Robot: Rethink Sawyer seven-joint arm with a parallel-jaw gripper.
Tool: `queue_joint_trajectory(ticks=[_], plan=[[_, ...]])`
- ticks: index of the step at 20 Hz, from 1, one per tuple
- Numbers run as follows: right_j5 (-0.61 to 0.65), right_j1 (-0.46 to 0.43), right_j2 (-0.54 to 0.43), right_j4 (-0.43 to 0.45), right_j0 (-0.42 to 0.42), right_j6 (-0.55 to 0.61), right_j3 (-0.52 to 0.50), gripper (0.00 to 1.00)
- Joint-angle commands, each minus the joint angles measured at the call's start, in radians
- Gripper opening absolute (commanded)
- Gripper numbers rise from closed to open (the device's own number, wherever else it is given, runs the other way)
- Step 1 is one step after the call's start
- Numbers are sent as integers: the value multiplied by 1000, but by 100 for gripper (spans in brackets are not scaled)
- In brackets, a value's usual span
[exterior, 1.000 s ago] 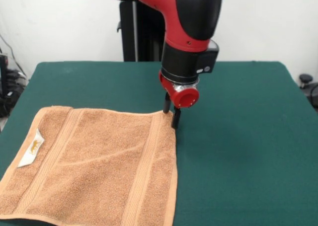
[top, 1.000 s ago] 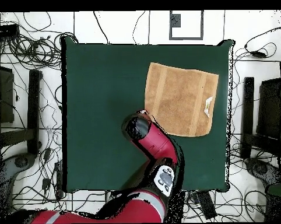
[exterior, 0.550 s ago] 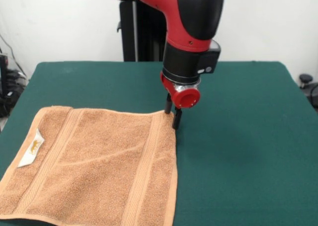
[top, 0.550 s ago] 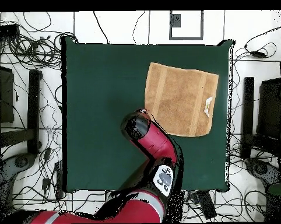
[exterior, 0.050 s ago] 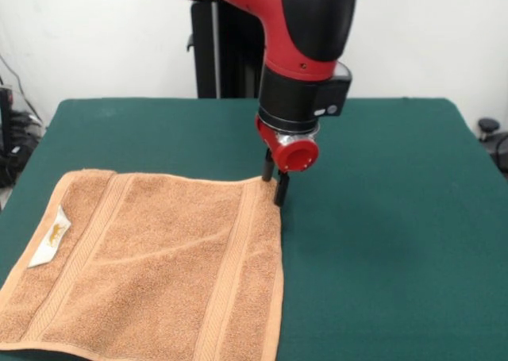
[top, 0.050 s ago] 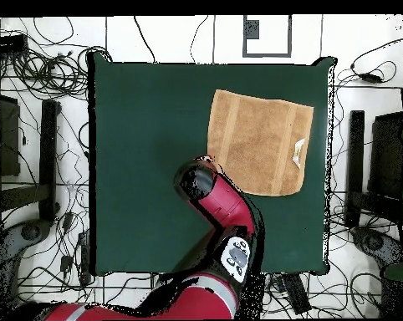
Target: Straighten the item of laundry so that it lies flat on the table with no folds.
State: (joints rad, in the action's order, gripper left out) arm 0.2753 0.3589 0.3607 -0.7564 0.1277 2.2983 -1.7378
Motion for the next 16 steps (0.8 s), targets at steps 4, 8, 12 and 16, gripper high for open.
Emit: queue_joint_trajectory(ticks=[4,8,12,16], plan=[[81,3,-124,-30,-22,219,-24,100],[78,4,-126,-28,-22,219,-28,100],[77,6,-126,-28,-21,223,-33,100],[77,7,-121,-30,-10,236,-41,100]])
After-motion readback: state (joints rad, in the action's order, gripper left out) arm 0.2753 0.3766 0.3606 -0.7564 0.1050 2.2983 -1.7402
